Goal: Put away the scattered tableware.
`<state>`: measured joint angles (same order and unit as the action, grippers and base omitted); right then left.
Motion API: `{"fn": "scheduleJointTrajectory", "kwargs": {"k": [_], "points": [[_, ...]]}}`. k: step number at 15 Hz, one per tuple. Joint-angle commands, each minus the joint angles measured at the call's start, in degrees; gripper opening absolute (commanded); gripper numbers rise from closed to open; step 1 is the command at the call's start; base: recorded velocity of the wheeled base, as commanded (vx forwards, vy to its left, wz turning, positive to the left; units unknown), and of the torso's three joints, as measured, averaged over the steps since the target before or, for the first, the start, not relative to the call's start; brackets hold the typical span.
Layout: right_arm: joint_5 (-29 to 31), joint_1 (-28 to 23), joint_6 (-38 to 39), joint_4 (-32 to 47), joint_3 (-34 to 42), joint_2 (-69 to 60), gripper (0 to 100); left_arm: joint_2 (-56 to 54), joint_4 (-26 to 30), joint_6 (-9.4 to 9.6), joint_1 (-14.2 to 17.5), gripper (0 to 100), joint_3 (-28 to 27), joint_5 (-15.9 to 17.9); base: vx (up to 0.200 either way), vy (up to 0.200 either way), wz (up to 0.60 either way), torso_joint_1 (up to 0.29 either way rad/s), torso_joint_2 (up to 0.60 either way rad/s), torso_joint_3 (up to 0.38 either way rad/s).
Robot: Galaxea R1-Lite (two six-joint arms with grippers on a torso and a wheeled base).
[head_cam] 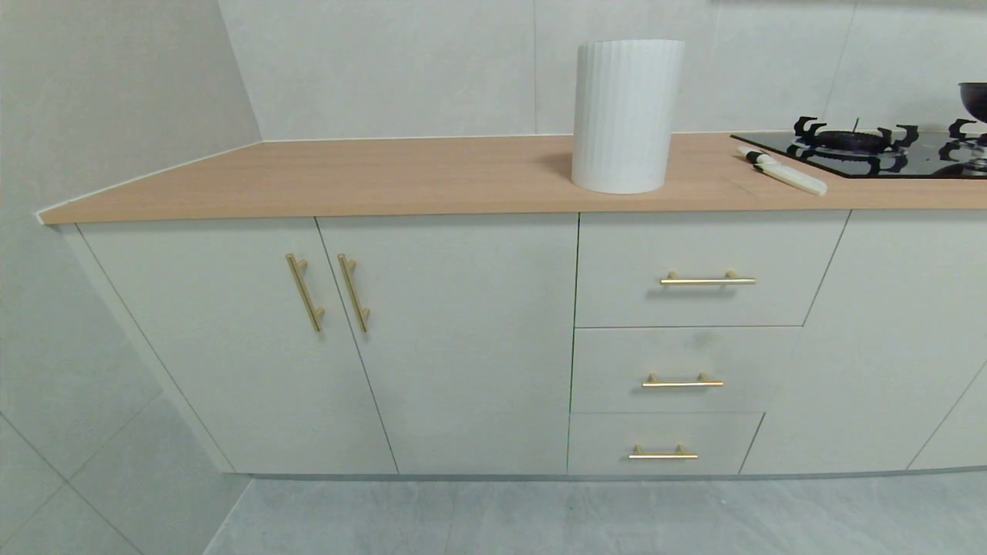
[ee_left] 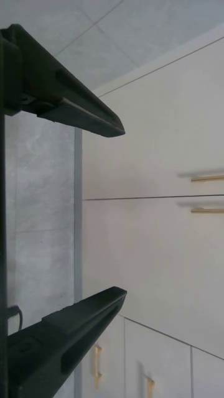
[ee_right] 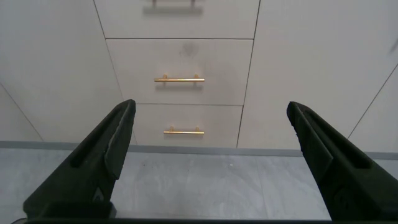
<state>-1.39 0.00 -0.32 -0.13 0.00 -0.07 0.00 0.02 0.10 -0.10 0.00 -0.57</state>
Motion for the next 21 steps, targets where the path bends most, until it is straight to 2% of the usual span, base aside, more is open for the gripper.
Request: {"fn": "scheduleJointTrajectory", "kwargs": {"k": [1, 6, 21], "points": [[-0.02, 0.00, -0.03, 0.05, 0.00, 0.16, 100, 0.09, -0.02, -0.10, 0.01, 100, 0.00, -0.04, 0.000, 0.000, 0.00, 0.000, 0.00, 0.000], [0.07, 0.00, 0.05, 0.05, 0.00, 0.16, 100, 0.09, -0.11, -0.10, 0.01, 100, 0.00, -0.04, 0.000, 0.000, 0.00, 0.000, 0.00, 0.000], [0.07, 0.00, 0.14, 0.05, 0.00, 0.16, 100, 0.09, -0.11, -0.19, 0.01, 100, 0.00, -0.04, 0.200, 0.000, 0.00, 0.002, 0.00, 0.002]]}}
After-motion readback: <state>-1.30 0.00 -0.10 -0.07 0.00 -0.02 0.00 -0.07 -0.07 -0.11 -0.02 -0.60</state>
